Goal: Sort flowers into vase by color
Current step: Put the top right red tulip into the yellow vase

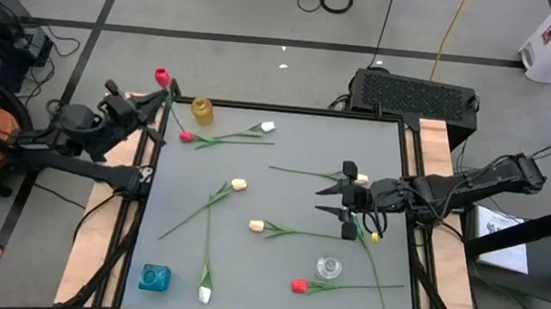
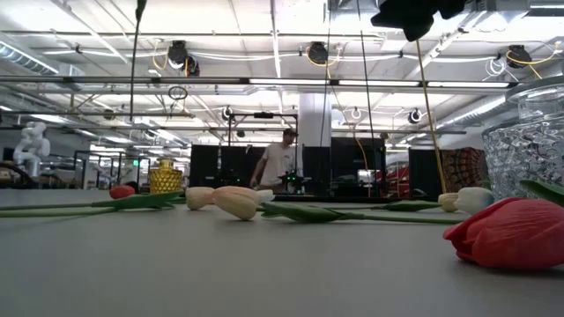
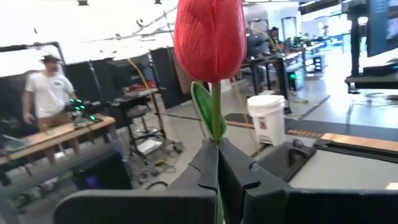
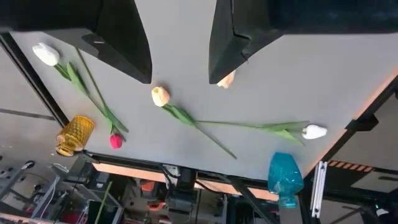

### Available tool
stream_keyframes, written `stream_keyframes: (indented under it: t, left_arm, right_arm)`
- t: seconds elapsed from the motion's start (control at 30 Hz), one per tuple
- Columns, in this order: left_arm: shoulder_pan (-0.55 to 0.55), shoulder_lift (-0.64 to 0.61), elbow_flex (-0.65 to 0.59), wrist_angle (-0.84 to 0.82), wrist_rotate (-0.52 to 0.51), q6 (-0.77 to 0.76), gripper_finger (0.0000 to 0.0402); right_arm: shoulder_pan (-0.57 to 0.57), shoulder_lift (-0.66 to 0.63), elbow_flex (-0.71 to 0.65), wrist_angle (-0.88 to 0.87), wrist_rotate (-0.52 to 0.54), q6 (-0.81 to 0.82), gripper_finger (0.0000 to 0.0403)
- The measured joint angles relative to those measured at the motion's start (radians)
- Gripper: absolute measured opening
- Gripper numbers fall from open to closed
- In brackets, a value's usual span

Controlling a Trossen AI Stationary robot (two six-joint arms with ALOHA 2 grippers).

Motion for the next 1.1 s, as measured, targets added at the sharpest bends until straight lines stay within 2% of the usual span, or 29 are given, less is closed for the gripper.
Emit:
stream_keyframes:
  t: [0.13, 0.3, 0.53, 0.87, 1.1]
  left_arm:
    - [0.065, -0.002, -0.003, 0.023, 0.041, 0.028, 0.0]
    - [0.168, 0.0, -0.048, 0.188, 0.077, 0.116, 0.0]
    - [0.342, 0.01, -0.085, 0.296, 0.165, 0.129, 0.0]
    - [0.616, 0.17, -0.095, 0.313, 0.42, -0.017, 0.0]
    - [0.794, 0.309, -0.096, 0.442, 0.595, -0.123, 0.0]
  right_arm:
    - [0.0, 0.0, 0.0, 0.013, 0.0, 0.004, 0.0151]
    - [0.0, 0.0, 0.0, 0.047, -0.001, -0.003, 0.0151]
    - [0.0, 0.001, 0.0, 0.052, -0.002, -0.01, 0.0151]
    - [0.0, 0.001, 0.0, 0.044, -0.006, -0.011, 0.0151]
    - [0.0, 0.001, 0.0, 0.036, -0.008, -0.008, 0.0151]
